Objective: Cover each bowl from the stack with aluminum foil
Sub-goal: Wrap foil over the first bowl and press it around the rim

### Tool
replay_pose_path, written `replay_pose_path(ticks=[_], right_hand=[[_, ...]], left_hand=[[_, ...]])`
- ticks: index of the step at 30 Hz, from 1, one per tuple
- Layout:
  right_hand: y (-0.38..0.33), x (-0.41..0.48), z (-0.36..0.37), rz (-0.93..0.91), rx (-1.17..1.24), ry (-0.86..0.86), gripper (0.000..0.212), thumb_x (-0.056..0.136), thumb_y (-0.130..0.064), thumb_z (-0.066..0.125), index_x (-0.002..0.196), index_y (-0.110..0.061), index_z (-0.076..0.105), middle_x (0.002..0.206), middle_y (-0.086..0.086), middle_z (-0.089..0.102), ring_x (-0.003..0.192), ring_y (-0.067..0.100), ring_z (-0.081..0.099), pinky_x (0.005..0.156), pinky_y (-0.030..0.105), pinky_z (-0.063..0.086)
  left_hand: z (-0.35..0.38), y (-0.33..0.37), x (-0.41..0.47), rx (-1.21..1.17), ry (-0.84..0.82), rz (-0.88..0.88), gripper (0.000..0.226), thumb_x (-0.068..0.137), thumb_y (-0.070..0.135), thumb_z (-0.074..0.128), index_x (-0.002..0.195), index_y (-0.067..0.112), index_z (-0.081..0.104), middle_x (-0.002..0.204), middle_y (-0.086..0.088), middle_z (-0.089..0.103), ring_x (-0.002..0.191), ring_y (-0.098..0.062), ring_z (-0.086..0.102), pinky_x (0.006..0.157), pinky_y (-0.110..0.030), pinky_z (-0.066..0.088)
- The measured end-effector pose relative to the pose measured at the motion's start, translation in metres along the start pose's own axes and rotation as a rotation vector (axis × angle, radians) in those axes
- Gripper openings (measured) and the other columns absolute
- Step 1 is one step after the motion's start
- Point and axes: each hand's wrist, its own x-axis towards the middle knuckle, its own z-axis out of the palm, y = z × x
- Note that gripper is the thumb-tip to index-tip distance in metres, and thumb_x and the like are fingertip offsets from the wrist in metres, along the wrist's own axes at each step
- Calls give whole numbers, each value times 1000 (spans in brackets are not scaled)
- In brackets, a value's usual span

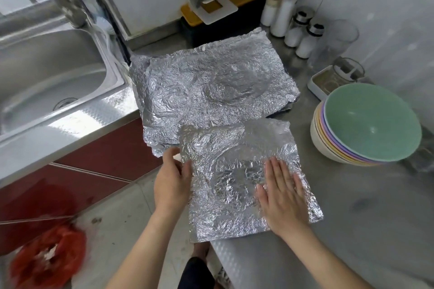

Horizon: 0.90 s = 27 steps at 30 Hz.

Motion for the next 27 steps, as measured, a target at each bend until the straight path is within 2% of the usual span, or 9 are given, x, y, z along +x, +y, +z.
replay_pose_path(ticks=[3, 5, 7, 9, 13, 16, 21, 23, 27], right_hand=[[-2, -5, -2, 19, -5, -18, 62, 101, -49, 14, 155, -18, 5, 162, -1, 5, 149, 16, 2, 117, 42, 8], [-7, -4, -11, 35, -8, 1, 61, 99, -46, 21, 153, -18, 20, 159, 1, 20, 147, 18, 16, 114, 42, 15], [-13, 6, -20, 46, 28, 54, 58, 96, -41, 30, 148, -16, 35, 155, 2, 33, 144, 18, 27, 111, 41, 19], [-19, 23, -25, 11, 79, 99, 55, 96, -36, 31, 147, -14, 37, 155, 1, 31, 145, 16, 23, 115, 38, 13], [-13, 50, -26, -59, 150, -32, 57, 100, -44, 13, 154, -23, 12, 159, -11, 0, 147, 7, -7, 119, 34, -3], [-6, 42, -29, -97, 111, -89, 62, 96, -51, 1, 154, -29, 7, 160, -13, -2, 146, 4, -11, 118, 32, -5], [-5, 49, -42, -65, 183, -48, 64, 93, -47, 2, 152, -31, 19, 160, -11, 10, 148, 9, 5, 113, 31, 4], [-3, 62, -40, -71, 162, -53, 65, 93, -46, -1, 154, -29, 12, 161, -9, 3, 148, 9, -3, 117, 34, 1], [6, 68, -26, -66, 90, -87, 58, 99, -50, 6, 153, -32, -5, 159, -10, -14, 145, 8, -20, 121, 38, -1]], left_hand=[[0, 15, -11, 123, 210, 375, 24, 94, 18, 59, 115, 6, 62, 97, -10, 62, 88, -29, 55, 71, -40, 47], [22, 27, -31, 226, 46, 665, 28, 94, 27, 52, 114, 13, 67, 108, -8, 67, 100, -31, 61, 74, -41, 54], [55, 29, -47, 401, -200, 787, 43, 100, 43, 40, 133, 23, 59, 140, -4, 56, 133, -30, 48, 104, -49, 42], [77, 24, -49, 514, -299, 746, 53, 104, 51, 25, 150, 28, 36, 159, -4, 30, 148, -25, 21, 117, -48, 16], [90, 17, -48, 597, -355, 710, 62, 103, 57, 18, 157, 28, 9, 165, -4, 3, 151, -23, -2, 117, -51, 7], [88, 15, -56, 621, -398, 685, 63, 103, 57, 19, 157, 26, 14, 165, -5, 4, 152, -23, 0, 117, -53, 10], [82, 18, -67, 611, -366, 702, 62, 101, 56, 24, 154, 24, 26, 162, -8, 18, 149, -28, 18, 115, -53, 15], [83, 22, -55, 616, -332, 668, 62, 101, 54, 26, 153, 21, 29, 161, -8, 20, 149, -27, 19, 116, -52, 15], [87, 18, -39, 668, -355, 578, 66, 101, 60, 20, 157, 26, 13, 164, -7, 6, 151, -23, 0, 118, -53, 3]])
